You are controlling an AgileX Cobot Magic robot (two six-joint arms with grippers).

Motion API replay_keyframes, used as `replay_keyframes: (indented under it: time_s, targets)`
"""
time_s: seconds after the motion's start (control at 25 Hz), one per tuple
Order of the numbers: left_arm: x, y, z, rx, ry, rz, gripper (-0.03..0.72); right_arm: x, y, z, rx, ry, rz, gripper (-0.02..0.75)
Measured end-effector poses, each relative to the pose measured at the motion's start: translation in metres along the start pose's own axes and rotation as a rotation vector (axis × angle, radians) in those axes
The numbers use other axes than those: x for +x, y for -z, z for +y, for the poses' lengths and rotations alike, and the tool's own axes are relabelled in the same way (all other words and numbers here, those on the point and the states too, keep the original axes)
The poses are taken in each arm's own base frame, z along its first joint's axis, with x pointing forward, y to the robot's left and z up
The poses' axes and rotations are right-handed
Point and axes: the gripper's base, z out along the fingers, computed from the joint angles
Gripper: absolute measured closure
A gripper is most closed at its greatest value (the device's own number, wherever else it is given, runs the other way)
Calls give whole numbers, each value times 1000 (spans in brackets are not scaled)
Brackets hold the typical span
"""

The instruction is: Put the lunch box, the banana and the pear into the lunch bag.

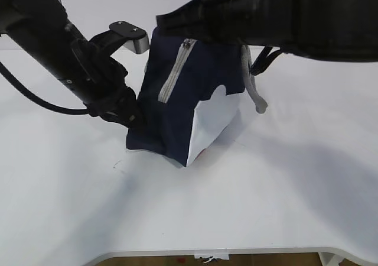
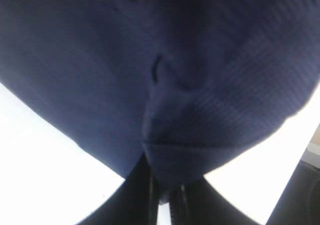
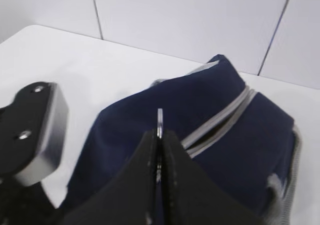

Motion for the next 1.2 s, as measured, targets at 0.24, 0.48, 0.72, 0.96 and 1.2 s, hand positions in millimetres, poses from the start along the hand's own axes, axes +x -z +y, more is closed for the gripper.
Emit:
replay_keyframes:
  time_s: [0.24,0.48,0.72,0.96,1.2]
  targets:
    - [1,0,-1,6,0,6,684,-3,-9,-32,81,-34,-1,737]
    - [0,0,-1,7,-2,7,685,-14,-30,-56,131,-67,-19,737]
    - [1,0,-1,8,-2,8,685,-21,-60,-70,171,-57,-25,737]
    - [-1,5,-3,2,-7,-5,685,-21,-93,-85,206,-64,-23,737]
    - [-1,12,-6,5,-16,-6,685,-13,-129,-95,203,-71,-13,737]
